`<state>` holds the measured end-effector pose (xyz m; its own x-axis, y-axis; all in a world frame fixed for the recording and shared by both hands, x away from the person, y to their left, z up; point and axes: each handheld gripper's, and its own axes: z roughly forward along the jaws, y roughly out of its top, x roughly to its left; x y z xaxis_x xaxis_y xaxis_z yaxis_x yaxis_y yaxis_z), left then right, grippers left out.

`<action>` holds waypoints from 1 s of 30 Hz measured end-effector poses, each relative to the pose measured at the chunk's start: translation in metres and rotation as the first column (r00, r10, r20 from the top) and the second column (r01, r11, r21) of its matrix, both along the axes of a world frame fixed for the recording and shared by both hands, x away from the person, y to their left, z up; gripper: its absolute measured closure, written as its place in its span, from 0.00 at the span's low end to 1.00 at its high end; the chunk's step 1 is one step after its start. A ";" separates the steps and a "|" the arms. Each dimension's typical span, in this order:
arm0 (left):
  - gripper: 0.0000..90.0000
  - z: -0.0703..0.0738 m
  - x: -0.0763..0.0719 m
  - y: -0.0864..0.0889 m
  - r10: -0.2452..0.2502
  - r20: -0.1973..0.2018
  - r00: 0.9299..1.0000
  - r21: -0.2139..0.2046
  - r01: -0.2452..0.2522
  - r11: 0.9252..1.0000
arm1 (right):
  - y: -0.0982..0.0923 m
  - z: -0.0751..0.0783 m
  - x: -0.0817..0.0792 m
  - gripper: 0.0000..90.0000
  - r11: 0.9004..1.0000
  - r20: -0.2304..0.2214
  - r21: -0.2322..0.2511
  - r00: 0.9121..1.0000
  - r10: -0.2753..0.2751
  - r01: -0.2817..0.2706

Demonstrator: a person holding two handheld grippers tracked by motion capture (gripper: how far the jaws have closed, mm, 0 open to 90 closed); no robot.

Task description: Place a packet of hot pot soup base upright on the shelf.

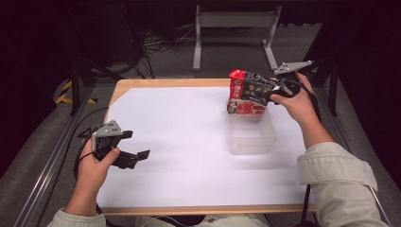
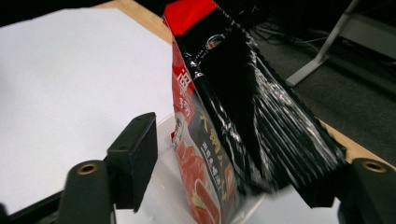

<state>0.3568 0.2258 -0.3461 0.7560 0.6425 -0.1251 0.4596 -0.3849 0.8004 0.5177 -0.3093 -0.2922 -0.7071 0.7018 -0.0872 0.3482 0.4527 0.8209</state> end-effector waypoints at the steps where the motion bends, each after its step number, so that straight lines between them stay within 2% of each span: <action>1: 0.04 0.000 -0.001 0.003 -0.002 -0.006 1.000 -0.012 0.002 1.000 | -0.002 0.001 -0.004 0.33 1.000 0.005 0.007 1.000 -0.007 0.007; 4: 0.03 -0.001 -0.003 0.009 0.002 0.004 1.000 -0.021 -0.002 1.000 | -0.012 0.005 -0.021 0.32 0.998 0.016 0.049 0.999 -0.033 0.032; 6: 0.04 -0.001 -0.006 0.013 0.018 0.012 1.000 -0.020 -0.017 1.000 | -0.018 0.007 -0.032 0.32 0.998 0.024 0.048 0.999 -0.041 0.040; 9: 0.04 -0.003 -0.010 0.017 0.028 0.021 0.999 -0.024 -0.028 0.999 | -0.023 0.009 -0.047 0.31 0.997 0.036 0.067 0.999 -0.036 0.034; 10: 0.05 -0.003 -0.010 0.017 0.028 0.021 0.999 -0.024 -0.028 0.999 | -0.023 0.009 -0.047 0.31 0.997 0.036 0.067 0.999 -0.036 0.034; 13: 0.05 -0.007 -0.012 0.020 0.054 0.033 0.998 -0.030 -0.053 0.998 | -0.027 0.010 -0.065 0.30 0.994 0.045 0.105 0.999 -0.017 0.012; 18: 0.05 -0.013 -0.016 0.023 0.078 0.018 0.997 -0.044 -0.077 0.996 | -0.031 0.004 -0.092 0.30 0.993 0.056 0.121 0.998 -0.016 0.009; 20: 0.05 -0.016 -0.017 0.024 0.083 0.019 0.996 -0.061 -0.082 0.995 | -0.032 0.000 -0.101 0.30 0.992 0.043 0.129 0.999 -0.016 0.011; 22: 0.05 -0.019 -0.017 0.024 0.088 0.018 0.996 -0.063 -0.086 0.994 | -0.034 -0.006 -0.111 0.31 0.992 0.042 0.126 0.999 -0.023 0.018; 24: 0.05 -0.021 -0.018 0.024 0.087 0.023 0.996 -0.060 -0.086 0.994 | -0.035 -0.008 -0.114 0.31 0.992 0.046 0.121 0.999 -0.025 0.019; 25: 0.05 -0.023 -0.018 0.024 0.090 0.026 0.996 -0.069 -0.088 0.994 | -0.036 -0.013 -0.122 0.31 0.994 0.057 0.109 0.998 -0.027 0.021; 30: 0.06 -0.030 -0.024 0.026 0.113 0.035 0.993 -0.105 -0.109 0.988 | -0.039 -0.038 -0.144 0.31 0.991 0.072 0.128 0.997 -0.035 0.026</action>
